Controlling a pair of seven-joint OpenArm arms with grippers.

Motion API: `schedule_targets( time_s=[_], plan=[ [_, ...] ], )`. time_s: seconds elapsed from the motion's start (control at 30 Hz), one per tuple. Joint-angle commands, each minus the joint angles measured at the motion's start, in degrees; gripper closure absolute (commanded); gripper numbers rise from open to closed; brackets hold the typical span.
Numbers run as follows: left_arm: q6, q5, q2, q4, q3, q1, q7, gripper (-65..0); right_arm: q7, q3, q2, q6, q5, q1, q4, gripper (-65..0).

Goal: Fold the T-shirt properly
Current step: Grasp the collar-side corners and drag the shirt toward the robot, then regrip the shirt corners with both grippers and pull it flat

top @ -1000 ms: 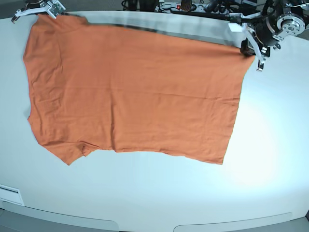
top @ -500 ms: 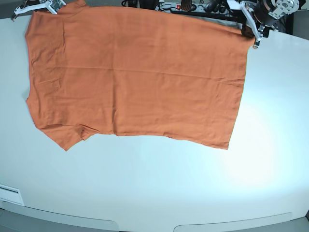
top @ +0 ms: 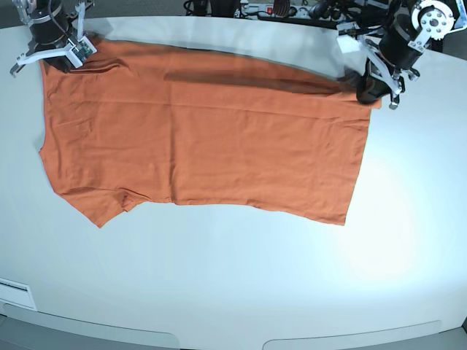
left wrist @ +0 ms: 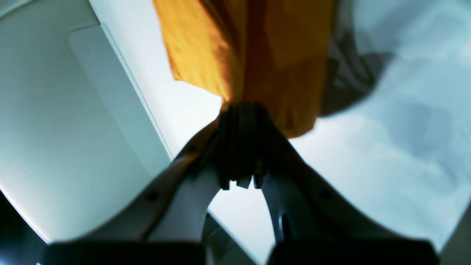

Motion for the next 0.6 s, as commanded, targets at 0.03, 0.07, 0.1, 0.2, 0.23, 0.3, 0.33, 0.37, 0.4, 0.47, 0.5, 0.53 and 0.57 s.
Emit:
schedule_targets(
  time_s=[0.03,0.07,0.1,0.2,0.23,0.3,0.33,0.37,0.4,0.47,0.5,0.53,0.57],
  plan=[
    [0.83,-2.93,0.85,0.74,-3.87,-0.15,-4.07,0.0,1.64,0.37,0.66,0.68,1.64,1.62,0.81,0.0],
    [0.79,-4.72,1.64,0.74,-5.44,-0.15,-5.68,0.0,2.34,0.37,0.63,1.62,2.36,2.64,0.81,0.0],
    [0.61,-6.29,2.34,0.74,-6.78,-0.15,-6.95,0.0,3.08,0.37,0.63,2.27,3.37,3.58,0.81,0.0],
    [-0.26,-9.33,3.56,0.74,-9.14,-0.15,-7.85,0.0,4.33,0.37,0.63,3.23,5.95,5.97,0.81,0.0],
    [-0.26,-9.46,3.72,0.74,-9.44,-0.15,-7.82,0.0,4.31,0.37,0.63,3.69,6.38,6.80,0.81,0.0],
    [-0.22,-9.55,4.07,0.74,-9.84,-0.55,-8.50,0.0,4.50,0.37,0.63,4.15,6.36,8.55,-1.01,0.0],
    [-0.22,-9.77,4.33,0.74,-9.81,-1.11,-9.33,0.0,4.68,0.37,0.63,4.13,6.34,9.35,-2.12,0.0],
    [-0.24,-10.12,4.55,0.74,-9.81,-1.79,-10.36,0.0,4.85,0.37,0.63,4.11,6.51,10.21,-3.10,0.0],
    [-0.24,-10.99,5.01,0.74,-9.81,-2.51,-11.34,0.0,5.03,0.37,0.63,4.13,7.32,11.02,-3.87,0.0],
    [-0.26,-13.40,5.92,-0.39,-9.81,-4.15,-12.17,0.0,5.07,0.37,0.61,4.33,9.64,12.50,-5.18,0.0],
    [-0.26,-14.12,6.47,-1.03,-9.81,-4.98,-12.13,0.0,5.16,0.37,0.61,4.57,10.23,13.03,-6.01,0.0],
    [-0.26,-14.82,7.02,-1.79,-9.81,-5.84,-12.13,0.0,5.16,0.37,0.61,4.96,10.64,13.64,-7.02,0.0],
    [-0.26,-15.39,7.52,-2.67,-9.81,-6.64,-12.13,0.0,5.14,0.37,0.61,5.31,10.88,14.43,-8.07,0.0]
  ],
)
